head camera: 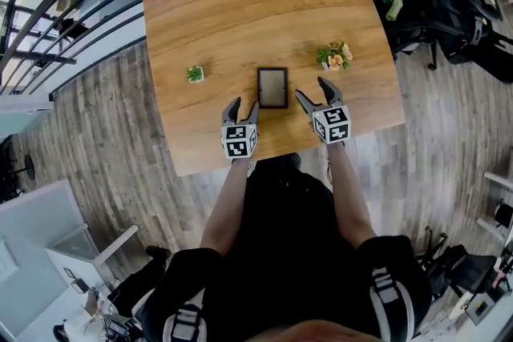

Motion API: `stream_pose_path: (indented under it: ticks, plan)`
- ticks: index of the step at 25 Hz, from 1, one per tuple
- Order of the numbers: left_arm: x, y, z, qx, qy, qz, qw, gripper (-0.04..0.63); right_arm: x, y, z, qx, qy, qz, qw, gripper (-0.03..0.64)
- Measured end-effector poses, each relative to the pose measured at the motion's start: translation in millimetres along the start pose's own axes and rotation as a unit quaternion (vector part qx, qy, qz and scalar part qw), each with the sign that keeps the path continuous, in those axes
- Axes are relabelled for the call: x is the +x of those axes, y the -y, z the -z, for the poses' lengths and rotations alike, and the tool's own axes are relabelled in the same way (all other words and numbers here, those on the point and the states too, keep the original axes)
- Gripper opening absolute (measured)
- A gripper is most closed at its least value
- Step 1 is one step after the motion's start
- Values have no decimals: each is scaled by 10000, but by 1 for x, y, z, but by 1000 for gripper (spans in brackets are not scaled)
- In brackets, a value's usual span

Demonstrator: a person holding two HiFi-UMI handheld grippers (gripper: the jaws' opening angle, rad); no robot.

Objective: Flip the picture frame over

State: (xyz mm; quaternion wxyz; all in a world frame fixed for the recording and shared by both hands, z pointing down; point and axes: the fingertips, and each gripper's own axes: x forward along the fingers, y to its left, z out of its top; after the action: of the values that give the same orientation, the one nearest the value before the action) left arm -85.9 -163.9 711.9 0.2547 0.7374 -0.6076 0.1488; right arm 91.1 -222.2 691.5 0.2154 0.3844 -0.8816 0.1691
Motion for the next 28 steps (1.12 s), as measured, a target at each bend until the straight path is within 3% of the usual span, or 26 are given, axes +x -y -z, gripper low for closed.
stream_pose_path:
  ticks: [28]
  plan:
    - [86, -17, 66, -175, -1141, -35, 9933, 227, 12, 35, 61, 684, -661, 284, 9951, 333]
